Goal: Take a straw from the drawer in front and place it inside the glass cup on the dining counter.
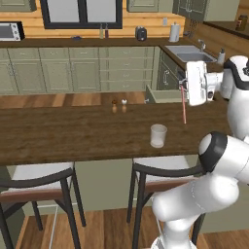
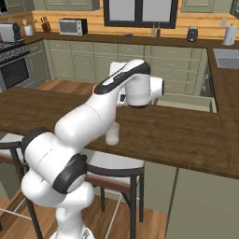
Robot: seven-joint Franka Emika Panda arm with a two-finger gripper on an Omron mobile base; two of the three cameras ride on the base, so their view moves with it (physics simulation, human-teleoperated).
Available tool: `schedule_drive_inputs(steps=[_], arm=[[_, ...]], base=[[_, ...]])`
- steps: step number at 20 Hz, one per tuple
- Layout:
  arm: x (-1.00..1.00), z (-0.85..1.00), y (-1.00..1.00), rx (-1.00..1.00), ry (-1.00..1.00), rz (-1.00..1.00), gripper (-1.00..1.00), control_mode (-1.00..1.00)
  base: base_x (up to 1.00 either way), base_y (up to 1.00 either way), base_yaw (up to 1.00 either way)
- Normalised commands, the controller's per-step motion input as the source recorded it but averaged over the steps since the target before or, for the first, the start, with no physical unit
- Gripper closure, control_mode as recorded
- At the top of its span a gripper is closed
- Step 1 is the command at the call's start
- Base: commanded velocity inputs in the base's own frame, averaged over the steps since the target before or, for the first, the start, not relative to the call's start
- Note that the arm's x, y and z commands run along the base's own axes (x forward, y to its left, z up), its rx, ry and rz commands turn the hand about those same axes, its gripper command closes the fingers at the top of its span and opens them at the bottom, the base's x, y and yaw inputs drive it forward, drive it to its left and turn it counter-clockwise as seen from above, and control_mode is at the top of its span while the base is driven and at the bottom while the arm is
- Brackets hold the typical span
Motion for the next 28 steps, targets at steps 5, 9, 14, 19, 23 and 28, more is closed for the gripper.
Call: schedule_drive_inputs(steps=[5,9,14,19,23,28], arm=[[0.7,-0.05,0.0,0.03,0.23,-0.11,1.0,-1.0],[0.54,-0.37,0.0,0.0,0.27,-0.13,1.0,-1.0],[0.44,-0.51,0.0,0.0,0.24,-0.15,1.0,-1.0],[0.24,-0.35,0.0,-0.04,0.08,-0.12,1.0,-1.0],[0.0,0.0,0.0,-0.1,-0.17,0.0,1.0,-1.0],[0.06,-0.01,-0.07,-0.19,-0.28,0.0,1.0,-1.0]], base=[[0.0,0.0,0.0],[0.0,0.0,0.0],[0.0,0.0,0.0],[0.0,0.0,0.0],[0.0,0.0,0.0],[0.0,0.0,0.0]])
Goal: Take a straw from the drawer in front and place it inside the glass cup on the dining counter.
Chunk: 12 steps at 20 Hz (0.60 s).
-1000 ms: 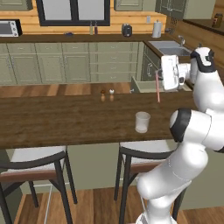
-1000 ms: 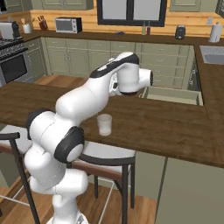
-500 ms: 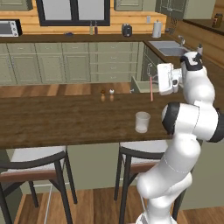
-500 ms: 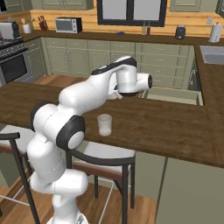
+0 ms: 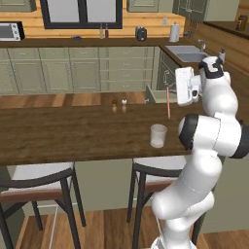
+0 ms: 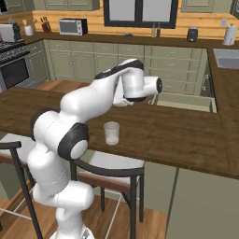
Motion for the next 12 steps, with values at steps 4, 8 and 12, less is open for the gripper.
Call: schedule_drive_inputs(steps=[4,8,12], arm=[[0.22,-0.21,-0.04,-0.19,-0.19,0.0,1.0,-1.0],[0.21,-0.24,0.0,-0.16,-0.18,0.0,1.0,-1.0],[0.02,-0.21,0.0,-0.18,-0.3,0.0,1.0,-1.0]], base=[[0.0,0.0,0.0],[0.0,0.0,0.0],[0.0,0.0,0.0]])
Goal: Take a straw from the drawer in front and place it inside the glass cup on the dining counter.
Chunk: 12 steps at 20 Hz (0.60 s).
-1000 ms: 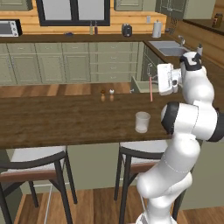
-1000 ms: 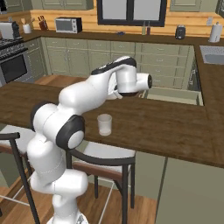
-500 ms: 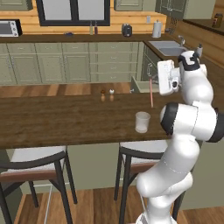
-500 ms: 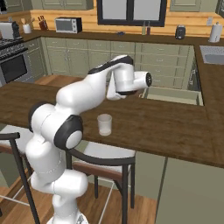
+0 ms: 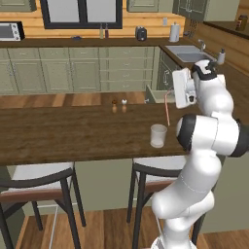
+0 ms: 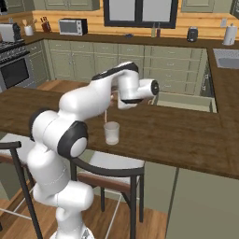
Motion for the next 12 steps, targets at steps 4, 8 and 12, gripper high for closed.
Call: schedule_drive_inputs(steps=[4,8,12], arm=[[0.0,-0.23,0.0,-0.08,-0.29,0.0,1.0,-1.0],[0.04,-0.25,0.0,0.0,-0.19,0.0,1.0,-1.0],[0.21,-0.21,0.0,0.0,-0.16,0.0,1.0,-1.0]], base=[[0.0,0.0,0.0],[0.0,0.0,0.0],[0.0,0.0,0.0]])
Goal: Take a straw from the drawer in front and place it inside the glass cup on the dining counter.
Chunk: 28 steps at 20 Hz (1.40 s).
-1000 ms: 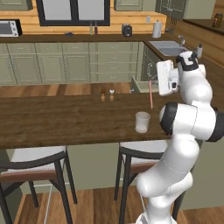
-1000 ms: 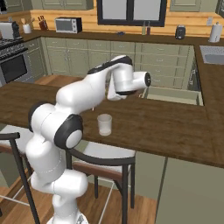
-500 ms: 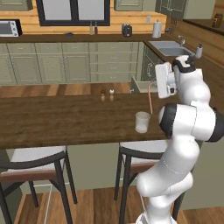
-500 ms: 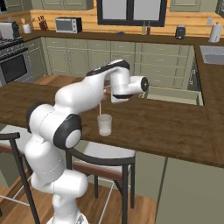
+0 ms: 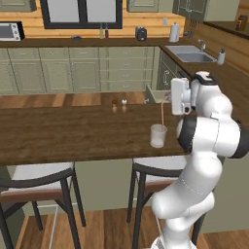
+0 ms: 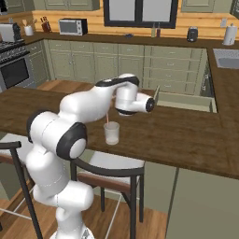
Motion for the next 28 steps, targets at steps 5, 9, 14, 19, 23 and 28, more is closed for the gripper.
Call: schedule_drive_inputs(steps=[5,9,14,19,23,28], arm=[[0.31,-0.18,0.0,-0.03,-0.16,0.0,1.0,-1.0],[0.32,-0.19,0.0,-0.05,-0.14,0.0,1.0,-1.0],[0.19,-0.27,0.0,-0.07,-0.11,0.0,1.0,-1.0],[0.16,-0.26,-0.02,-0.05,-0.07,0.0,1.0,-1.0],[0.2,-0.19,0.0,-0.02,-0.05,0.0,1.0,-1.0],[-0.02,-0.18,-0.07,-0.02,-0.02,0.0,1.0,-1.0]], base=[[0.0,0.0,0.0],[0.0,0.0,0.0],[0.0,0.0,0.0],[0.0,0.0,0.0],[0.0,0.0,0.0],[0.0,0.0,0.0]])
